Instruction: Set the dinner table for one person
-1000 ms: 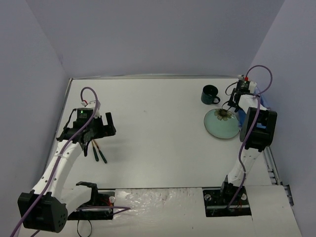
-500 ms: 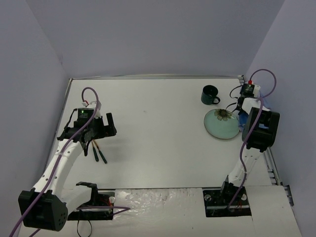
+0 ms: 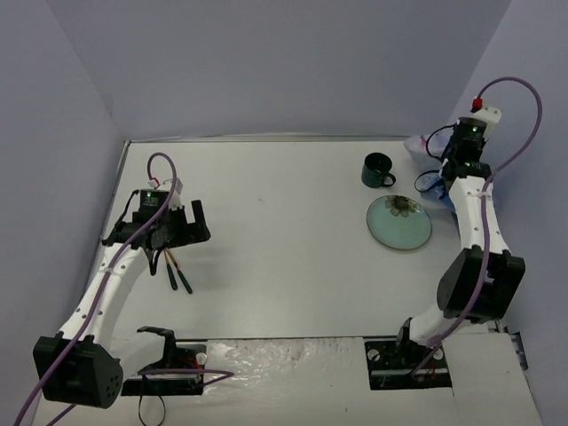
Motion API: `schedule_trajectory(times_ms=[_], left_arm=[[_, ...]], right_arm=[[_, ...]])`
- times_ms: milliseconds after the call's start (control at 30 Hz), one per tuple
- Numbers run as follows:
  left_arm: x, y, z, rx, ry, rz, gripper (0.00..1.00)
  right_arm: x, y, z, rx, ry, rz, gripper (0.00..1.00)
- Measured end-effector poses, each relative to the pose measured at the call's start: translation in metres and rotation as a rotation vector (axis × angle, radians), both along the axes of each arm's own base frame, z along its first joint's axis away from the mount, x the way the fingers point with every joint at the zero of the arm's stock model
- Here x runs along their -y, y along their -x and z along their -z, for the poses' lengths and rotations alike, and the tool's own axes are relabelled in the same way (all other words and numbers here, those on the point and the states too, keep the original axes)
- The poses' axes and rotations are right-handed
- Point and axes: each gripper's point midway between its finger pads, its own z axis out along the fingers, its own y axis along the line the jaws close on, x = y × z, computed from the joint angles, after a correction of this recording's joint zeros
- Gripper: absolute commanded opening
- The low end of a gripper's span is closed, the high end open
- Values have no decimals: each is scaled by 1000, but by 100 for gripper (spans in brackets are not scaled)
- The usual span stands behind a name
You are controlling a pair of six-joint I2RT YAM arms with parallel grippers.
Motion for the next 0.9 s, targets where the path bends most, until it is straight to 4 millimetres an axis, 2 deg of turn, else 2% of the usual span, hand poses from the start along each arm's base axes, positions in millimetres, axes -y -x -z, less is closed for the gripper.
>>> schedule_trajectory(times_ms=[67,133,200,300,467,600,700,800,900], left_arm=[[0,-2,-12,-6,3,-5,97],[1,-10,-32,15,7,-12,97],[2,-16,-53,46,11,-15,97],[2,-20,-79,85,16,-17,97],[1,-16,-103,109,20,-20,97],[0,-13,-106,99,17,-22,97],[-1,-10,-105,85,13,-25,97],[-2,-8,-105,75,9,-30,97],[-3,-9,-114,88,6,-35,97]], right_arm=[[-22,5,-45,91,22,-43,0],[-52,11,-84,170,35,-110,0],[-90,16,-112,227,34,-193,0],[-152,26,-141,291,11,-344,0],[-244,44,-158,326,-71,-589,0],[-306,50,-168,331,-142,-767,0],[-352,47,-173,332,-176,-884,0],[-398,38,-166,311,-192,-979,0],[-440,38,-148,272,-203,-1062,0]])
